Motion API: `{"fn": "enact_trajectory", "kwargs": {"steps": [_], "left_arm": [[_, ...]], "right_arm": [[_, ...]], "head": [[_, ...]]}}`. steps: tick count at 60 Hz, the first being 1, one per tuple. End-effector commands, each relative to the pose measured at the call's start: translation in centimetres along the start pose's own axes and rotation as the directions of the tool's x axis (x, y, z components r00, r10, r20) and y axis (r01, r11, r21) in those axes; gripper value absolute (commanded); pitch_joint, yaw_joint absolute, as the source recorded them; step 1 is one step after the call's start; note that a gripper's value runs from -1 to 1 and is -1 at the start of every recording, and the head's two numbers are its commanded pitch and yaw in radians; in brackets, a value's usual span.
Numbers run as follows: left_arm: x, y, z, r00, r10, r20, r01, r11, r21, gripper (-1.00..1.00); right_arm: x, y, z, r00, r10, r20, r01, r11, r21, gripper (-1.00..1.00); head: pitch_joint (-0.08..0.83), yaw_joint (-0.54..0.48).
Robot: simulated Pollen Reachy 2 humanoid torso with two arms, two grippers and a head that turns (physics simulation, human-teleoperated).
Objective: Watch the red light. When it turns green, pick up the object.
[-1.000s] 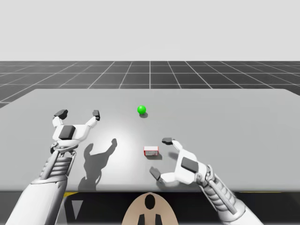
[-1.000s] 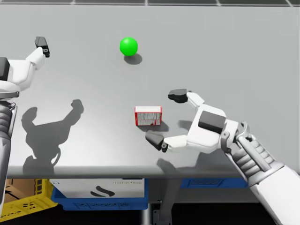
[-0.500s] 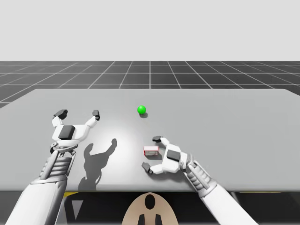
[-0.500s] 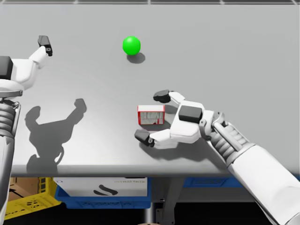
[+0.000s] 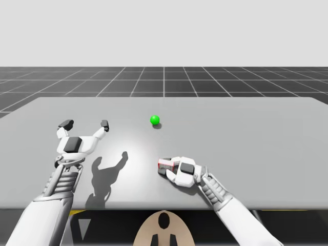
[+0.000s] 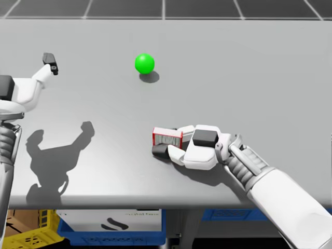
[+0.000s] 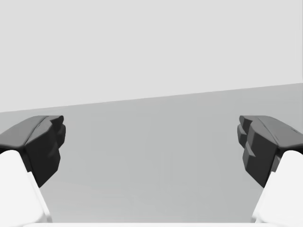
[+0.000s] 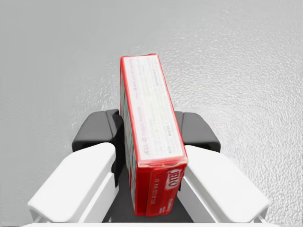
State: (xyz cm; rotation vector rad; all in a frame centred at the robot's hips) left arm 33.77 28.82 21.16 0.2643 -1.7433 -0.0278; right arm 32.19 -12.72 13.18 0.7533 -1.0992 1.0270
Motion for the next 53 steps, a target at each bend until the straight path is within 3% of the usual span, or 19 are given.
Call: {"fn": "enact_trajectory", "kwargs": {"steps": [1, 6, 15, 24, 31, 36, 45, 49, 51, 53], "left_arm": [[0.0, 0.0, 0.0, 1.0, 0.0, 0.0, 0.0, 1.0, -0.001, -1.0], [-0.1, 0.0, 0.0, 1.0, -0.002, -0.001, 0.002, 1.0, -0.002, -1.0], [-0.3, -0.1, 0.0, 1.0, -0.004, -0.005, 0.004, 1.0, -0.003, -1.0], [-0.3, -0.2, 0.0, 1.0, -0.004, -0.006, 0.004, 1.0, -0.002, -1.0], [-0.4, -0.2, -0.1, 1.0, -0.005, -0.009, 0.005, 1.0, -0.005, -1.0], [-0.5, -0.2, -0.1, 1.0, -0.007, -0.016, 0.007, 1.0, -0.009, -1.0], [-0.5, -0.3, -0.1, 1.0, -0.012, -0.024, 0.012, 1.0, -0.013, -1.0], [-0.5, -0.4, -0.1, 1.0, -0.016, -0.026, 0.016, 1.0, -0.017, -1.0], [-0.5, -0.4, -0.1, 1.0, -0.017, -0.026, 0.017, 1.0, -0.018, -1.0], [-0.6, -0.4, -0.1, 0.999, -0.02, -0.031, 0.02, 1.0, -0.018, -1.0]], "right_arm": [[-0.6, 0.0, 0.5, 1.0, 0.0, -0.021, 0.0, 1.0, 0.004, 0.99], [-0.6, 0.1, 0.5, 1.0, 0.002, -0.021, -0.002, 1.0, 0.012, 0.99], [-0.6, 0.1, 0.6, 1.0, 0.007, -0.014, -0.007, 1.0, 0.013, 0.97], [1.0, 0.2, 1.5, 0.999, 0.024, 0.03, -0.024, 1.0, 0.005, 0.99], [4.4, -0.2, 2.7, 0.99, 0.06, 0.131, -0.054, 0.997, -0.048, 0.99], [7.1, -0.7, 3.6, 0.971, 0.097, 0.217, -0.075, 0.991, -0.106, 1.0], [13.2, -0.4, 6.3, 0.916, 0.175, 0.361, -0.108, 0.974, -0.199, 1.0], [15.8, -0.1, 7.4, 0.883, 0.225, 0.412, -0.132, 0.961, -0.241, 1.0], [16.5, 0.1, 7.8, 0.872, 0.236, 0.429, -0.134, 0.958, -0.255, 1.0], [18.0, 0.3, 8.5, 0.845, 0.259, 0.467, -0.135, 0.95, -0.281, 1.0]], "head": [[0.642, -0.01], [0.503, -0.02], [0.376, -0.03], [0.336, -0.03], [0.318, -0.03], [0.301, -0.03], [0.26, -0.04], [0.238, -0.04], [0.231, -0.04], [0.22, -0.04]]}}
